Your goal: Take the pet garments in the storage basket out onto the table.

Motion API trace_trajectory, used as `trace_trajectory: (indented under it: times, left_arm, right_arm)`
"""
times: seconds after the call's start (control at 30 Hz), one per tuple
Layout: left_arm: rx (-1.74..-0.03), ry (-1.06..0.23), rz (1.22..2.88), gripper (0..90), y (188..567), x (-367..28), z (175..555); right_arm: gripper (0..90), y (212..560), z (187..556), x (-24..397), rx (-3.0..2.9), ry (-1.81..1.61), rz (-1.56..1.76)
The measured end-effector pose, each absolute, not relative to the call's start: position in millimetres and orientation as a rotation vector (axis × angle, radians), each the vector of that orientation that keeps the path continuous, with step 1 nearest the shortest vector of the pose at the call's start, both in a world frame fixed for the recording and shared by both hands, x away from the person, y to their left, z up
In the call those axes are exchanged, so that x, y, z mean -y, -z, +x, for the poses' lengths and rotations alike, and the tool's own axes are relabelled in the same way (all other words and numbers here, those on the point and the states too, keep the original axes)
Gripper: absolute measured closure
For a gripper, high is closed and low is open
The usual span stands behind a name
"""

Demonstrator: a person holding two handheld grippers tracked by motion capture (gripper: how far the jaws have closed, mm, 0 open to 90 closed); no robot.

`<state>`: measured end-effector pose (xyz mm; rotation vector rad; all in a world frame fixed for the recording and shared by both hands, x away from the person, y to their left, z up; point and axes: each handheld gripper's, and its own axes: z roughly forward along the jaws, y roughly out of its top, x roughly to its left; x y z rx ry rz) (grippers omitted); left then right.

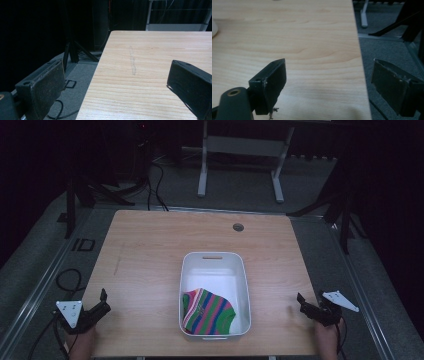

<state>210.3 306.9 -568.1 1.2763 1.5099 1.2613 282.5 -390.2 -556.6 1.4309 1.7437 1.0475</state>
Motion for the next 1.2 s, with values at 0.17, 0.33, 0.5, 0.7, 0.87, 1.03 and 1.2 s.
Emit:
trace_trajectory:
  times: [0.17,0.33,0.5,0.7,0.87,1.03,1.2]
  left_arm:
    - [-1.509,-1.259,1.278,2.0,568,-307,210]
    - [-1.51,-1.257,1.276,2.0,568,-307,210]
    - [-1.509,-1.256,1.277,2.0,568,-307,210]
    - [-1.51,-1.249,1.278,2.0,568,-308,211]
    - [-1.51,-1.248,1.276,2.0,568,-308,210]
    - [-1.51,-1.247,1.277,2.0,568,-308,210]
    - [-1.51,-1.246,1.277,2.0,568,-308,211]
  right_arm:
    - [11.1,557,283,389,-1.771,-1.023,1.421]
    - [12.8,557,285,389,-1.784,-0.997,1.447]
    - [12.3,557,285,391,-1.791,-1.002,1.457]
    - [13.2,557,287,397,-1.933,-1.078,1.417]
    - [13.4,549,291,399,-2.133,-1.136,1.327]
    - [13.3,542,295,388,-2.37,-1.124,1.205]
    - [12.8,531,296,370,-2.498,-1.173,1.127]
